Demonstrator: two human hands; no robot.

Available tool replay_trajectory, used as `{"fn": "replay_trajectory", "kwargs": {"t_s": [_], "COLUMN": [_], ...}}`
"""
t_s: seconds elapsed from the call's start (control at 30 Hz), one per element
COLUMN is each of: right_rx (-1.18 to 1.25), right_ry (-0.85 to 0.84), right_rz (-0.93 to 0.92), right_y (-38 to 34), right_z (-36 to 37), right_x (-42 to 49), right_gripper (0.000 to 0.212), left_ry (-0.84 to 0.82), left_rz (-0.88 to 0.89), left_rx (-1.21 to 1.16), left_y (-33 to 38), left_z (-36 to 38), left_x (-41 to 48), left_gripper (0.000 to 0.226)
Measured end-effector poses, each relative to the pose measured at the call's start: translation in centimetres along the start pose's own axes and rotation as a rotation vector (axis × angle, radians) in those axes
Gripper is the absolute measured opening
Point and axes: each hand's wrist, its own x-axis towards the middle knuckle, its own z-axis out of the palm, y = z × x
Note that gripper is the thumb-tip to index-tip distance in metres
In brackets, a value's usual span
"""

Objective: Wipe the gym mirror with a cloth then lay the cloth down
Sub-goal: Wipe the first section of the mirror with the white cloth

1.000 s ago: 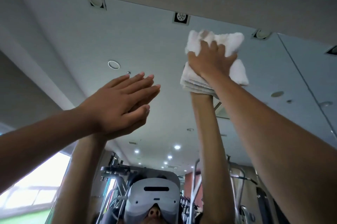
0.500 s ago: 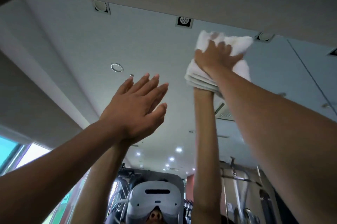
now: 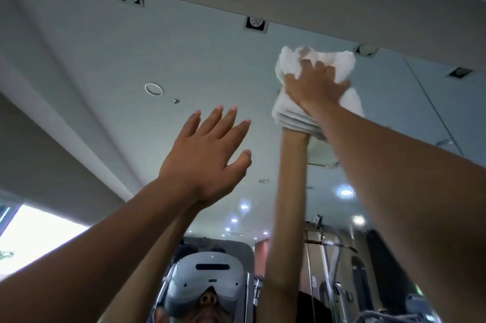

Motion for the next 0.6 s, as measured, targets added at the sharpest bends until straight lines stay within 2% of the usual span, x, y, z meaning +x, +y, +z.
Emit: {"fn": "replay_trajectory", "kwargs": {"t_s": [0.07,0.17,0.27,0.33,0.4,0.47,0.53,0.6], "right_rx": [-0.026,0.001,0.078,0.076,0.038,0.031,0.0,-0.028], "right_ry": [0.012,0.013,-0.097,-0.154,-0.145,-0.077,-0.018,0.001], "right_rz": [-0.079,-0.47,-0.76,-0.831,-0.7,-0.392,-0.085,-0.033], "right_y": [-3.8,-5.5,-2.4,0.9,3.6,2.9,-1.0,-5.0], "right_z": [0.2,0.1,-1.5,-2.2,-1.9,-1.0,0.0,0.4], "right_x": [-1.2,-3.5,-4.8,-4.6,-2.7,-0.6,0.1,-0.6], "right_gripper": [0.058,0.054,0.059,0.067,0.072,0.07,0.06,0.056], "left_ry": [0.0,0.018,0.028,0.025,0.029,0.054,0.132,0.175], "left_rz": [0.01,0.011,0.007,0.001,-0.007,-0.033,-0.119,-0.218], "left_rx": [0.003,-0.003,-0.014,-0.013,-0.013,0.011,0.054,0.05], "left_y": [0.0,0.0,0.0,0.1,0.2,0.3,0.3,0.4], "left_z": [-0.1,-0.1,-0.1,0.0,0.0,0.0,0.0,0.0], "left_x": [0.1,0.0,0.0,0.0,0.0,-0.1,-0.4,-0.3], "left_gripper": [0.083,0.083,0.083,0.084,0.084,0.084,0.083,0.083]}}
